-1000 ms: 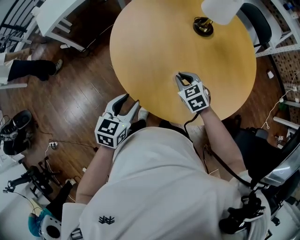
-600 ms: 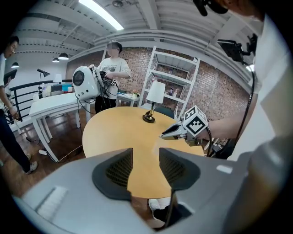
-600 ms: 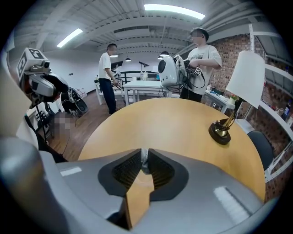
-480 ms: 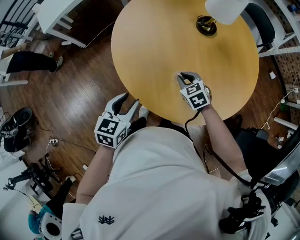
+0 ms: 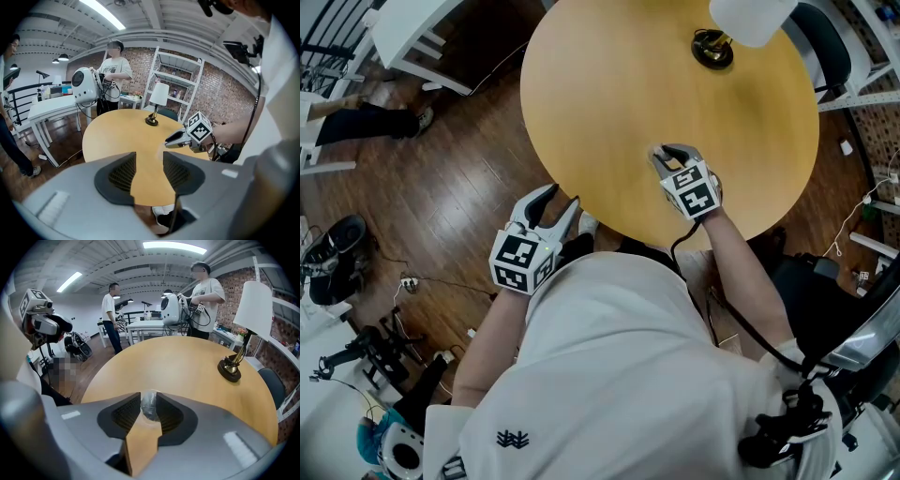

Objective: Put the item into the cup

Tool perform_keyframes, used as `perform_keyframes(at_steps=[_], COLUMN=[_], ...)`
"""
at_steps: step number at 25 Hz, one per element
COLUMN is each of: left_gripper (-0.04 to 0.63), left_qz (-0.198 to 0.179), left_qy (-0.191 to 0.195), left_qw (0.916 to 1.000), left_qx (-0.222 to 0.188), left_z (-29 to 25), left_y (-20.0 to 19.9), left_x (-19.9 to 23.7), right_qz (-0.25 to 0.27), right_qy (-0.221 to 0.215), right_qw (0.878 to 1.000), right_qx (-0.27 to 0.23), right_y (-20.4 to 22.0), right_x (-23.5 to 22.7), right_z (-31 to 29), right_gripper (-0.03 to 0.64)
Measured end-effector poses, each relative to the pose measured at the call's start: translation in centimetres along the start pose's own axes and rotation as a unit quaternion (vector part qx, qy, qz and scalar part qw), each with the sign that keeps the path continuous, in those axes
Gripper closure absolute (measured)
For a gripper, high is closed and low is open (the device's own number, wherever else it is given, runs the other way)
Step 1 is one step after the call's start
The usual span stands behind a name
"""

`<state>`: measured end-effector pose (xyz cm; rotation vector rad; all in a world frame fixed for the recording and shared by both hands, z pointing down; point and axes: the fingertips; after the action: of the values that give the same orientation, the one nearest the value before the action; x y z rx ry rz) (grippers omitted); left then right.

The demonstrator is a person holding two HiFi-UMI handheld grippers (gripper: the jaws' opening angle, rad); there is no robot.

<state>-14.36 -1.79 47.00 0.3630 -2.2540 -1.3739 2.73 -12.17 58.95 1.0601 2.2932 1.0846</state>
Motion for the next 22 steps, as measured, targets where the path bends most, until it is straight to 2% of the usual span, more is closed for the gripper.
perform_keyframes(at_steps=[5, 14, 22], left_gripper=[0.433, 0.433, 0.433], left_qz=[-0.001, -0.002, -0.012], left_qy=[0.003, 0.01, 0.036], left_qw=[1.0, 0.9999, 0.9993], left_qx=[0.001, 0.004, 0.002], left_z=[-0.3, -0.9, -1.5], left_y=[-0.2, -0.2, -0.6], left_x=[-0.1, -0.1, -0.3], right_qz=[0.0, -0.008, -0.018], right_qy=[-0.005, 0.005, 0.027], right_qw=[1.0, 1.0, 0.999], right_qx=[0.0, -0.003, -0.014], right_y=[0.0, 0.1, -0.5], right_x=[0.2, -0.2, -0.1], right_z=[0.0, 0.4, 1.8], right_gripper=[0.491, 0.499, 0.502])
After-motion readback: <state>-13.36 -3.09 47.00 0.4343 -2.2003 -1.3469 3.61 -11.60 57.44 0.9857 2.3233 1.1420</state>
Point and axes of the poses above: the fingertips, and each gripper's own axes: z backward along the fingers, x to its left, y out of its underside, and after that the axes turned 14 degrees about -x, right-handed
